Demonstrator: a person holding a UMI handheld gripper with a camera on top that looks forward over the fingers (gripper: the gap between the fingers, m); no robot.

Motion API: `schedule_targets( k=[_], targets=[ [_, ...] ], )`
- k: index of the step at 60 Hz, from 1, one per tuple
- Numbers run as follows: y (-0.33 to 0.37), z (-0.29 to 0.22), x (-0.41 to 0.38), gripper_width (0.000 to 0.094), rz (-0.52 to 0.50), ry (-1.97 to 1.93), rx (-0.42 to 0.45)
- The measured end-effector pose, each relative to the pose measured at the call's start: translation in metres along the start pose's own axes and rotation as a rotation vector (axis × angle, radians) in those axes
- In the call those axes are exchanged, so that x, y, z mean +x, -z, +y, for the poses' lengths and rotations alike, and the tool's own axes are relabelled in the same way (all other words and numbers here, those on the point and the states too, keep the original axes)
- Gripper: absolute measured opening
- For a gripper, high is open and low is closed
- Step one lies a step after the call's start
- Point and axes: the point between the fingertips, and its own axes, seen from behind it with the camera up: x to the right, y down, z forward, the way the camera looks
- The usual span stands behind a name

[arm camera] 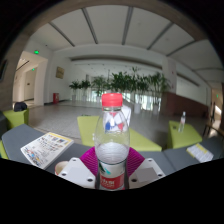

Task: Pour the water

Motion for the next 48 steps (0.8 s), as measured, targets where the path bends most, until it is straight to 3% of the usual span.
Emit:
schedule_targets(
  k=[5, 20, 30, 40, 45, 48],
  targets=[
    [0.007, 0.024, 0.049, 0.0322, -0.004, -0.06, -0.062],
    [-0.009, 0.093, 0.044, 0.0344, -0.008, -0.07, -0.13],
    [-0.004, 0.088, 0.044, 0.0406, -0.019, -0.056, -0.071],
    [-0.001, 0.096, 0.041, 0.0581, -0.03, -0.076, -0.135],
    [0.006, 0.103, 0.038, 0.0876, -0.045, -0.078, -0.18],
    [0.013, 0.102, 0.04, 0.0837, -0.023, -0.068, -0.189]
  ],
)
